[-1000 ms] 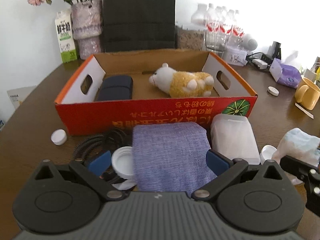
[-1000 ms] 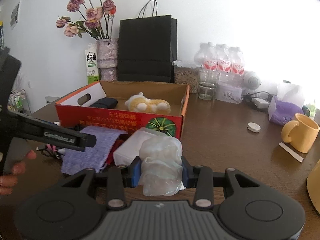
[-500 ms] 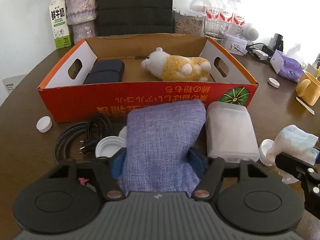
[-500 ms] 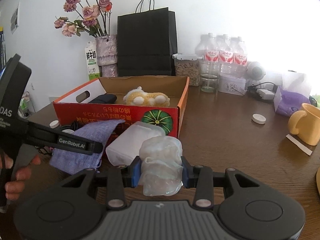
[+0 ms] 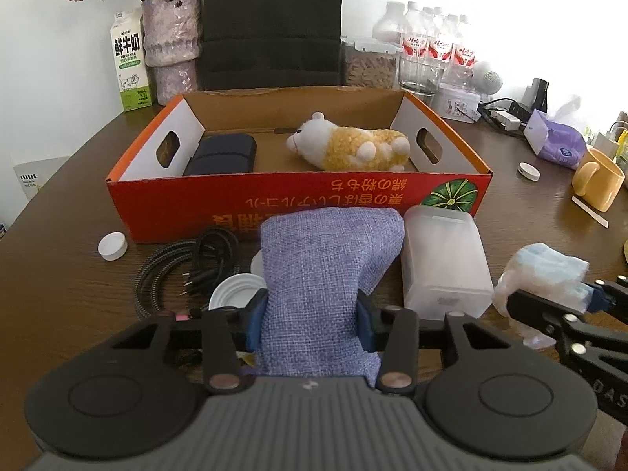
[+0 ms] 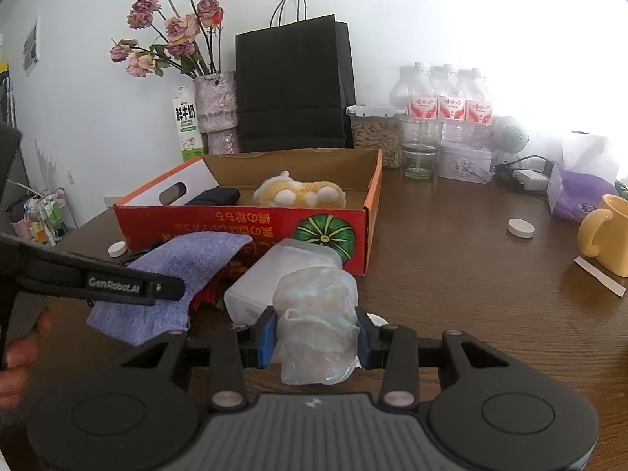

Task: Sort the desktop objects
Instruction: 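Carry the purple cloth and plastic bag over the box with both tools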

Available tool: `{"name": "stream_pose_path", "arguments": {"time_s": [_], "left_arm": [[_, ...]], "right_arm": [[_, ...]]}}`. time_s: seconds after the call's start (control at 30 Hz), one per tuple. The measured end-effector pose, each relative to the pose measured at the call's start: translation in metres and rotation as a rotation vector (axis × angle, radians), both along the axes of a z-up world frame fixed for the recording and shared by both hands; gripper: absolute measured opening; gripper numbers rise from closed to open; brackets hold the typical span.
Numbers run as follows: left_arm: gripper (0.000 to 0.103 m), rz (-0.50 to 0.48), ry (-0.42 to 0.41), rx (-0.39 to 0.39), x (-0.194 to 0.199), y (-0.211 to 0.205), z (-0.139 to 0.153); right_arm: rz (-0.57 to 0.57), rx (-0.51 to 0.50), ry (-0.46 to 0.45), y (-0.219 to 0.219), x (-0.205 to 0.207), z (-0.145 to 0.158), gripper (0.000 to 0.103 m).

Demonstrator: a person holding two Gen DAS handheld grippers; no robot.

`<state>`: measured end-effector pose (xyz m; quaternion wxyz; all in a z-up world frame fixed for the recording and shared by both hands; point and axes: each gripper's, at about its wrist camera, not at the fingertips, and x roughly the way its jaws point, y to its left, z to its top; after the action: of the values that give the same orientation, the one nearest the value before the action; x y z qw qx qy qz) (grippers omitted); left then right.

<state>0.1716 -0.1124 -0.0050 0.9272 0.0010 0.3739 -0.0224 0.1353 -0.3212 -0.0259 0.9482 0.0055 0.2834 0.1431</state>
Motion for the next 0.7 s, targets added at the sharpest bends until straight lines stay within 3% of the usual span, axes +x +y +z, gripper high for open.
{"name": "stream_pose_path", "arguments": {"time_s": [0.43,0.7], "left_arm": [[0.035,-0.036,-0.043,0.019,-0.017,0.003,0.005],[0.028,-0.059,-0.075,-0.024,-0.028,0.013,0.017]], "right_arm": [[-0.019,-0.002,0.004,0.010,0.000,0.001,0.038],[-0.024,-0.005,-0.005,0.012,-0.004,0.006,0.038]]}}
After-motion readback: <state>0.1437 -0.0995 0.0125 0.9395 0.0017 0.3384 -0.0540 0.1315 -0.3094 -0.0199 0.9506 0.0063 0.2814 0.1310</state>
